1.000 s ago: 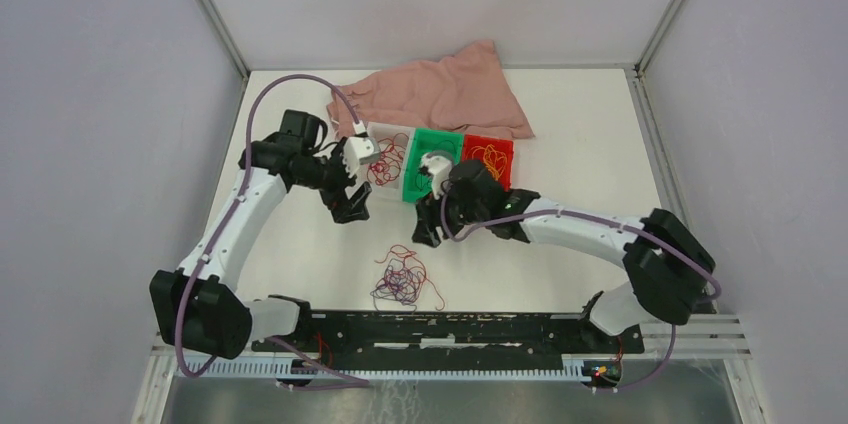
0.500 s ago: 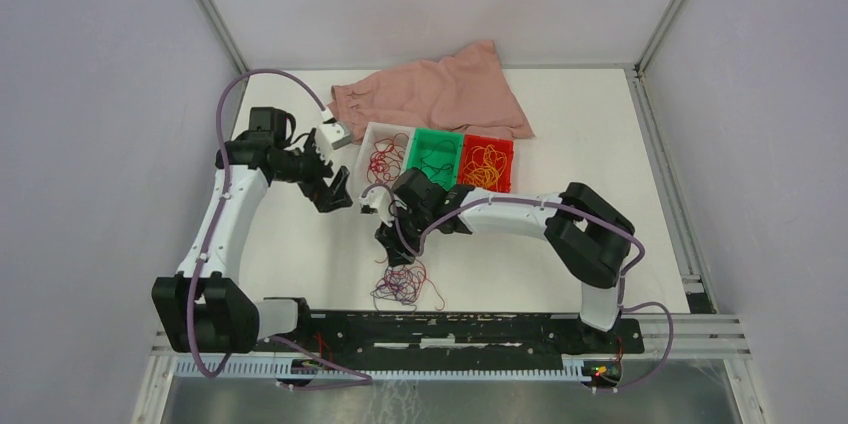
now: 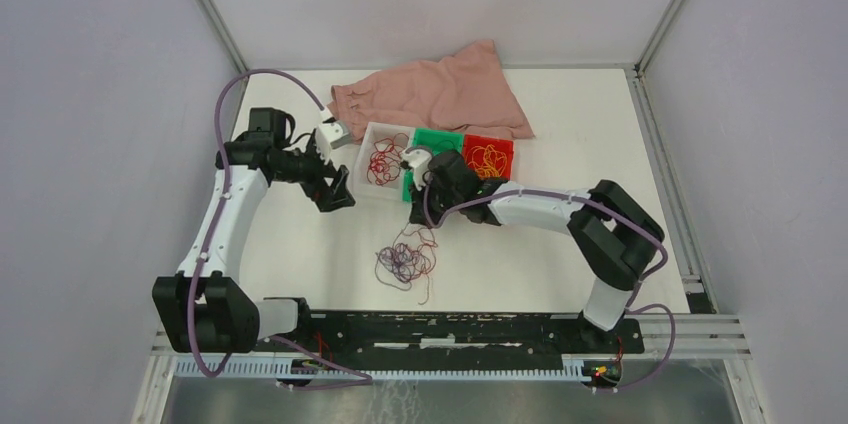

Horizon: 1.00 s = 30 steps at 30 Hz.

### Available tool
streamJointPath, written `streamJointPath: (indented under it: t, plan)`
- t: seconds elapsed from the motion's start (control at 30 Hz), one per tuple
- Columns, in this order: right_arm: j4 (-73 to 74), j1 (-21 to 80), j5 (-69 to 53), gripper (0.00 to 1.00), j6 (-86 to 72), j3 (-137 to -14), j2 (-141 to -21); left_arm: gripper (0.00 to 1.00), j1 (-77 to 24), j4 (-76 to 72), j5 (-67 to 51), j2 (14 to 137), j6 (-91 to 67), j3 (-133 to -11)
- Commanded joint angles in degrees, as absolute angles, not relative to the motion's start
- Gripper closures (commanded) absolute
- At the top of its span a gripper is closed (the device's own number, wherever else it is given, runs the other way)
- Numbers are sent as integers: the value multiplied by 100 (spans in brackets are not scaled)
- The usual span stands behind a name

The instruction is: Untangle the cables

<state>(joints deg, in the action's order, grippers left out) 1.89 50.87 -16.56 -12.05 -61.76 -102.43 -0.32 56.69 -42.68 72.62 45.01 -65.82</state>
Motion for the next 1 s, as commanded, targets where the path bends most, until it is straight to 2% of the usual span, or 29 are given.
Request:
streamJointPath:
  t: [0.0, 0.17, 0.4, 0.53, 0.63, 0.83, 0.97]
  plan:
    - [-1090, 4861, -1384, 99, -2167, -5780, -9608, 5, 0, 5554, -4800, 7268, 4526, -6390]
    - [-1330, 4850, -1060, 100, -2457, -5475, -9311, 7, -190, 5555, -4904, 7261, 4524, -6045]
    - [-1833, 4852, -880, 99, -2856, -4975, -8794, 9, -1052, 5216, -4702, 7242, 4228, -5488]
    - [-2181, 4852, -1188, 99, -3189, -4850, -8592, 11, -1501, 4839, -4717, 7208, 3872, -5277]
    - [-2476, 4851, -1551, 99, -3506, -4843, -8433, 17, -1731, 4633, -4886, 7156, 3588, -5247]
    - [-3171, 4852, -2201, 99, -4161, -4868, -8168, 20, -1767, 4015, -4766, 6794, 2780, -5373]
    - [-3684, 4867, -2461, 99, -4575, -4871, -8085, 25, -1767, 3895, -4810, 6549, 2482, -5436]
